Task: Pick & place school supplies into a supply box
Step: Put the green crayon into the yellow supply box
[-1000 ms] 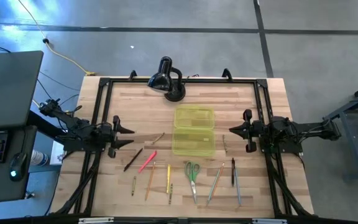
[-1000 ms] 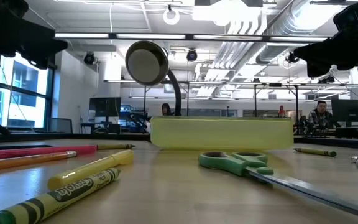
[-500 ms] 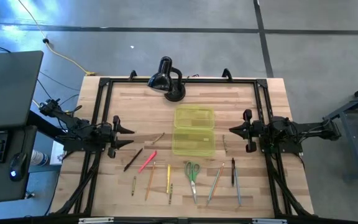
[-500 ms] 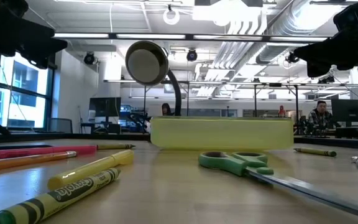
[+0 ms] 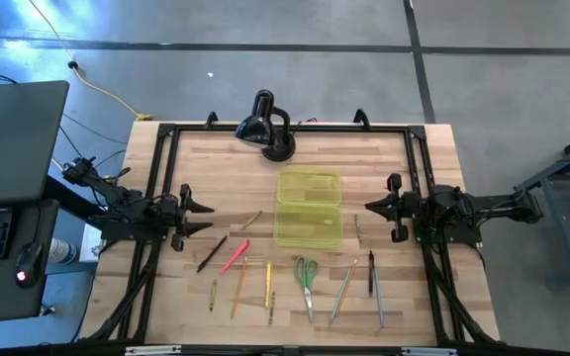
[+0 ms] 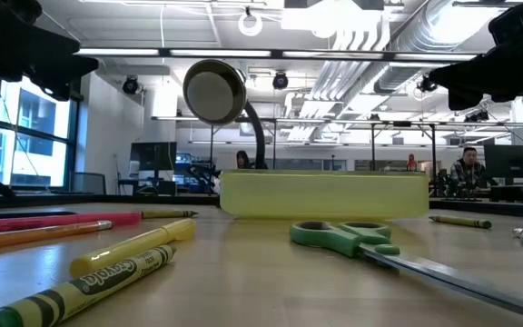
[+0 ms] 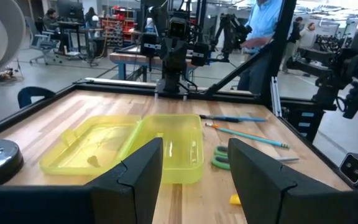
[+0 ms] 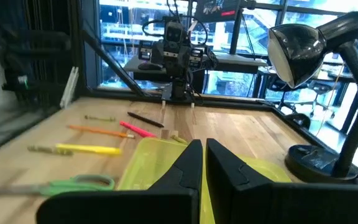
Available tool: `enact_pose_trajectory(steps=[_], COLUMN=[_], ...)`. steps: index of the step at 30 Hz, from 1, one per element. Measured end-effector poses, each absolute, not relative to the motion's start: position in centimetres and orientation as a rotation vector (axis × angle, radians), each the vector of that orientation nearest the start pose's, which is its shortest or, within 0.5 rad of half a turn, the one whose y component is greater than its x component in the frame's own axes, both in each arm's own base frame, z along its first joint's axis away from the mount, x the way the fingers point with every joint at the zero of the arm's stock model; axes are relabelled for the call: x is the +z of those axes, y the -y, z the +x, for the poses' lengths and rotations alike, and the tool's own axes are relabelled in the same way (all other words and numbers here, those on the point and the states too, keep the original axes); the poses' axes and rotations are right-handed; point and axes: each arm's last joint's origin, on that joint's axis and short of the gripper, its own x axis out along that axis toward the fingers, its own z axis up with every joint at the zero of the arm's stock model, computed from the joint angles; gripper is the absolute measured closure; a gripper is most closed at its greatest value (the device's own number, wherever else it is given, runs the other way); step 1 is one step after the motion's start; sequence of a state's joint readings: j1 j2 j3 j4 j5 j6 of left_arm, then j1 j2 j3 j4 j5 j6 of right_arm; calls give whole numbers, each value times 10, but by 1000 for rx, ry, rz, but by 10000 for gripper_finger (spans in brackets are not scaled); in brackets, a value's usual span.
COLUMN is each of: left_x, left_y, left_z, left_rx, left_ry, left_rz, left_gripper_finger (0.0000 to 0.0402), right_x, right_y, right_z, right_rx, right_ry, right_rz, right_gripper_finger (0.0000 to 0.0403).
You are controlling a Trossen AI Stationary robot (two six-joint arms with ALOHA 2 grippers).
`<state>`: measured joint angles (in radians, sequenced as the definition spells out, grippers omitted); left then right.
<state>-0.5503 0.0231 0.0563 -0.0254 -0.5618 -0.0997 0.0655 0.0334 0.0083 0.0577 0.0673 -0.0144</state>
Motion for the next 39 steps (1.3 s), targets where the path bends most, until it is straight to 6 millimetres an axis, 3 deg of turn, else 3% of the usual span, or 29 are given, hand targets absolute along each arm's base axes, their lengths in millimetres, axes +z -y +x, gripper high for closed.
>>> enact_pose_trajectory(steps=[2,5,13,29,39], left_x=[179,182,195,192,191], left_y=[35,34,31,18,20], left_z=[86,86,84,79,81], left_rx=[4,20,92,600,515], left_ry=[15,45,171,176,158], left_rz=[-124,-148,-327,-319,-301], left_gripper_finger=[186,186,186,186,186], right_x=[171,176,189,187,192], right_y=[-5,-4,-3,-4,-3], right_z=[99,99,96,97,96], right_rx=[13,-9,-45,-3,-55], right_ry=[49,106,239,217,267], right_rz=[107,150,5,16,25], right_gripper_finger=[402,402,402,402,402])
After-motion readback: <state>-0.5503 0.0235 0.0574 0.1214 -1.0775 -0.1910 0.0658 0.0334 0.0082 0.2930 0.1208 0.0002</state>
